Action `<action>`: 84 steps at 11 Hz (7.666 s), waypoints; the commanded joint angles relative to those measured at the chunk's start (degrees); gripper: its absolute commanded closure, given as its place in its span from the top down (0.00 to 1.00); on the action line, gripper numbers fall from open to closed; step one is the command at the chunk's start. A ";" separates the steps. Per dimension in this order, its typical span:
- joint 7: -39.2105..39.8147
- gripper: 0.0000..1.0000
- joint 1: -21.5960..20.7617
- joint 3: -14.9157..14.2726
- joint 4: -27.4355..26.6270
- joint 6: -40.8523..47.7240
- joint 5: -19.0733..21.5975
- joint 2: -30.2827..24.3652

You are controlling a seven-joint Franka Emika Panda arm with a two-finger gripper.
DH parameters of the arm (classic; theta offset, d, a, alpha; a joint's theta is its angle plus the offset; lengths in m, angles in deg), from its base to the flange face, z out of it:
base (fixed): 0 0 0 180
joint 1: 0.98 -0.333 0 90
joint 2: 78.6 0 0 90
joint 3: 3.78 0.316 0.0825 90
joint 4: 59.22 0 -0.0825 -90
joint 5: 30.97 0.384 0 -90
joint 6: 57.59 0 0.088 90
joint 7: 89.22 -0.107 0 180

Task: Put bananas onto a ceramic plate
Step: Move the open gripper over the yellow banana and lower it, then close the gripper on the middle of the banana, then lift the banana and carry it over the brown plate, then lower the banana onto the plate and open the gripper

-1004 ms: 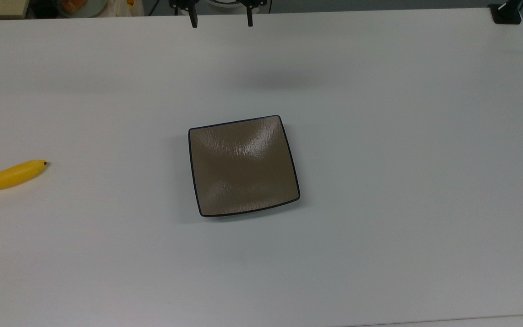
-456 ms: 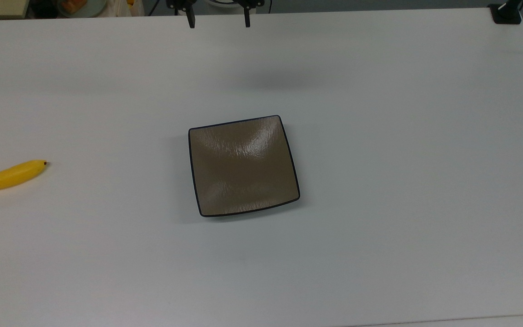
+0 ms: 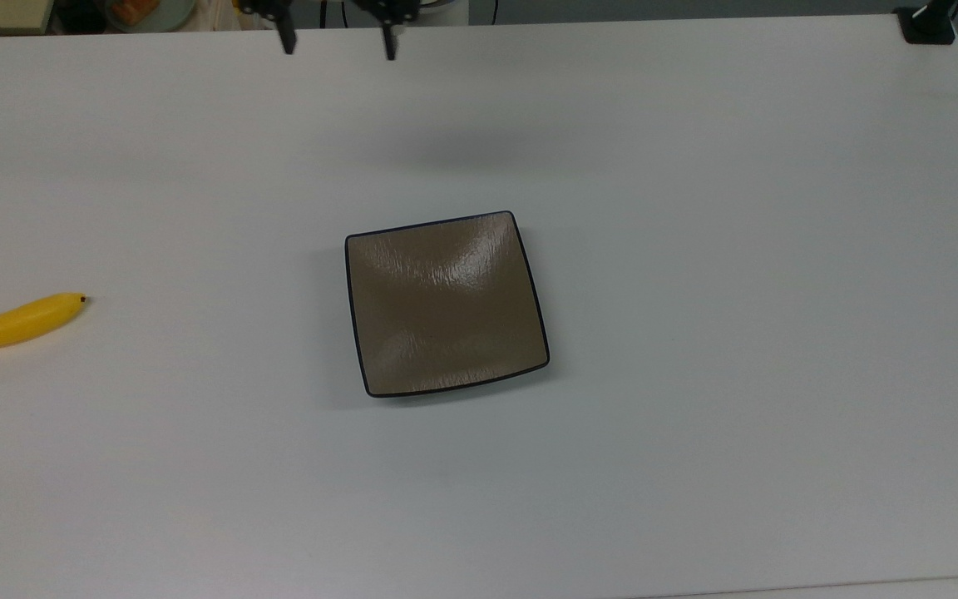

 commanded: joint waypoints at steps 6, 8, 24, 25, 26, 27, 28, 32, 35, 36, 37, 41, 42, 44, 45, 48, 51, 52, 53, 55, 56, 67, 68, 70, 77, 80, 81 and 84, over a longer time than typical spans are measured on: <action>-26.55 1.00 13.33 -0.52 12.76 -4.37 -0.70 13.35; -34.98 1.00 15.27 -0.69 12.86 -12.00 -0.70 16.51; -41.09 1.00 23.10 -5.17 23.84 -37.51 -1.49 43.59; -39.17 1.00 23.10 -5.17 23.76 -37.79 -2.80 44.04; -38.02 1.00 23.01 -5.17 23.84 -37.96 -3.33 45.00; -37.14 1.00 23.01 -5.17 23.93 -38.75 -3.43 45.96; -36.69 1.00 23.01 -5.17 23.50 -41.72 -3.43 46.58; -35.11 1.00 23.01 -5.53 23.49 -43.33 -3.43 48.34; -32.66 0.88 23.10 -5.61 23.41 -43.24 -3.43 48.26; -32.56 0.78 23.19 -5.61 23.40 -43.24 -3.43 48.26; -32.04 0.68 23.10 -5.61 23.40 -43.24 -3.43 48.26; -31.68 0.54 23.10 -5.61 23.40 -43.15 -3.34 48.17; -31.68 0.52 23.10 -5.61 23.23 -43.15 -3.34 48.17; -31.59 0.48 23.10 -5.61 23.23 -43.15 -3.34 48.08; -31.07 0.47 23.10 -5.61 23.23 -43.15 -3.34 48.17; -30.19 0.35 23.19 -5.61 23.23 -43.07 -3.34 48.08; -30.10 0.04 23.10 -5.61 23.14 -42.80 -3.34 48.00; -29.58 0.00 23.10 -5.61 22.97 -42.54 -3.43 47.82; -27.66 0.00 23.10 -5.61 21.66 -42.45 -3.34 46.78; -25.88 0.00 22.92 -5.53 20.59 -42.19 -2.55 43.97; -24.92 0.00 22.40 -5.44 18.24 -41.32 -2.55 41.43; -11.73 0.00 9.93 -2.37 11.54 -2.58 3.52 15.66; -11.82 0.00 6.78 -2.45 10.93 -0.20 3.17 14.96; -12.60 0.00 1.42 -2.45 10.57 3.50 2.55 15.03; -18.41 0.00 -11.61 -2.45 10.40 -1.30 -4.83 20.83; -18.76 0.00 -13.02 -2.45 7.86 -6.22 -9.38 23.03; -19.19 0.00 -13.11 -2.28 6.37 -9.37 -10.88 23.38; -21.74 0.00 -13.46 -1.84 3.46 -15.28 -13.26 24.43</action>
